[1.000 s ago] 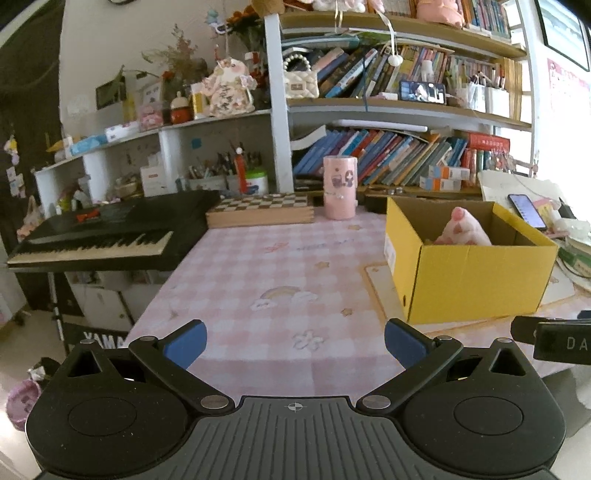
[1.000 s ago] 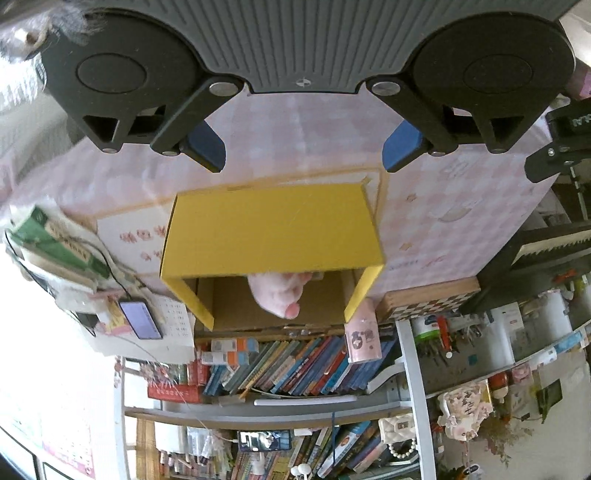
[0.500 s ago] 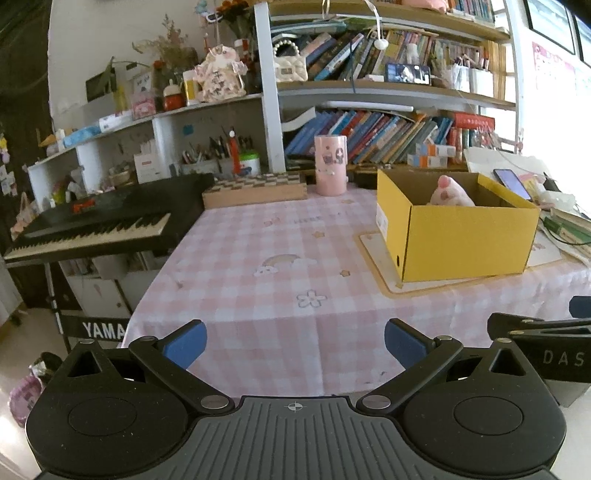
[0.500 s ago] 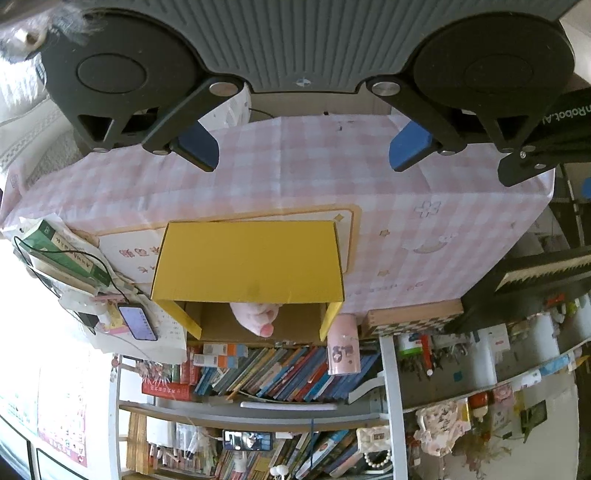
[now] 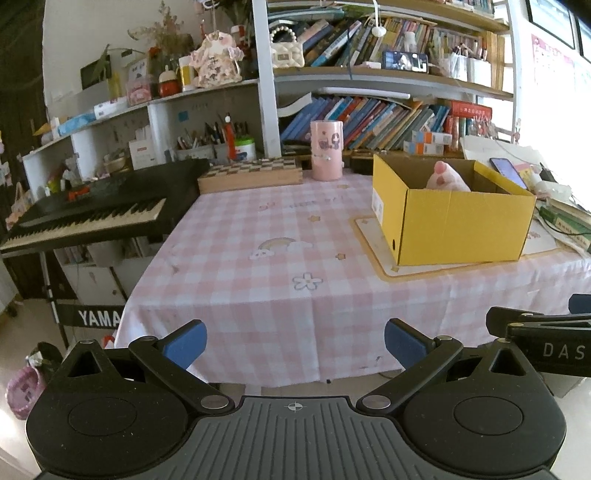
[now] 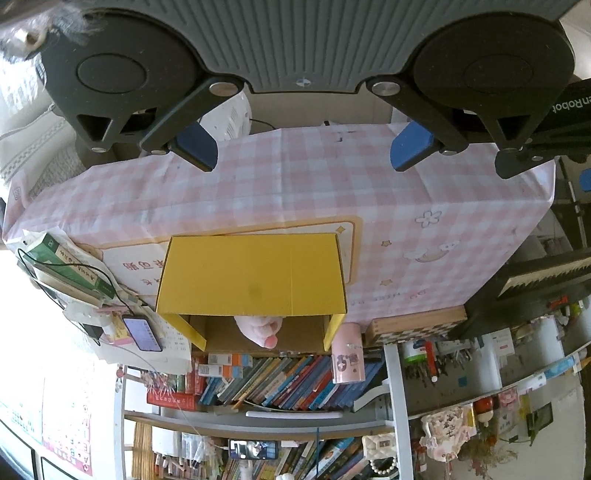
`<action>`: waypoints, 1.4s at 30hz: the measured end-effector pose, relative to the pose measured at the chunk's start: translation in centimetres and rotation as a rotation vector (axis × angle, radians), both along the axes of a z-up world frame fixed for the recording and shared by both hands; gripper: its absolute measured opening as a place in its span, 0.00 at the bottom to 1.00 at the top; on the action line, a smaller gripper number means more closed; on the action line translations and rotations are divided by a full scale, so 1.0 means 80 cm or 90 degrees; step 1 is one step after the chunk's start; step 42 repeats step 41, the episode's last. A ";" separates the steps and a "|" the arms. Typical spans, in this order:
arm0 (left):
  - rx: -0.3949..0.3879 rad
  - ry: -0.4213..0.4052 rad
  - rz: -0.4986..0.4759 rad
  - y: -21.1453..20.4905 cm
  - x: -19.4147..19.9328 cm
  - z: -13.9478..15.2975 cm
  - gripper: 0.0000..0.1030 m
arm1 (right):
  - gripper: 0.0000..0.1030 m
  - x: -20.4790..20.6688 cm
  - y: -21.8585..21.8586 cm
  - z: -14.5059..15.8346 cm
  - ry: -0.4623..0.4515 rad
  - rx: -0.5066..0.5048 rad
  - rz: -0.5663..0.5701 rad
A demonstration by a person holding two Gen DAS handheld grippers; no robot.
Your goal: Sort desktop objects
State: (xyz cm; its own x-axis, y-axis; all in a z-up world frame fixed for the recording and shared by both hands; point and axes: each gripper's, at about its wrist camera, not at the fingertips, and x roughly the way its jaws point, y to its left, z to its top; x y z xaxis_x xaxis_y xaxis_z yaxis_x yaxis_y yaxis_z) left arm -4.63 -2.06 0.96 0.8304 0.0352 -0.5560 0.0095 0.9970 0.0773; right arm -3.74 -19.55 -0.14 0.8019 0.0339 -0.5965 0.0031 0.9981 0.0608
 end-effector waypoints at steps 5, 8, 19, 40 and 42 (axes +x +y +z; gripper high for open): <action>-0.005 0.005 0.002 0.002 0.000 0.000 1.00 | 0.98 -0.001 0.003 -0.003 0.005 -0.002 0.001; -0.004 0.006 0.002 0.002 0.000 -0.001 1.00 | 0.98 0.000 0.002 -0.004 0.007 -0.003 0.001; -0.015 0.013 0.003 0.002 -0.002 -0.001 1.00 | 0.98 -0.002 0.003 -0.005 0.015 -0.005 0.000; -0.033 0.014 0.016 0.005 -0.001 0.000 1.00 | 0.98 -0.005 0.010 -0.008 0.023 -0.006 0.010; -0.030 0.014 0.017 0.005 -0.001 0.000 1.00 | 0.98 -0.005 0.009 -0.008 0.023 -0.006 0.011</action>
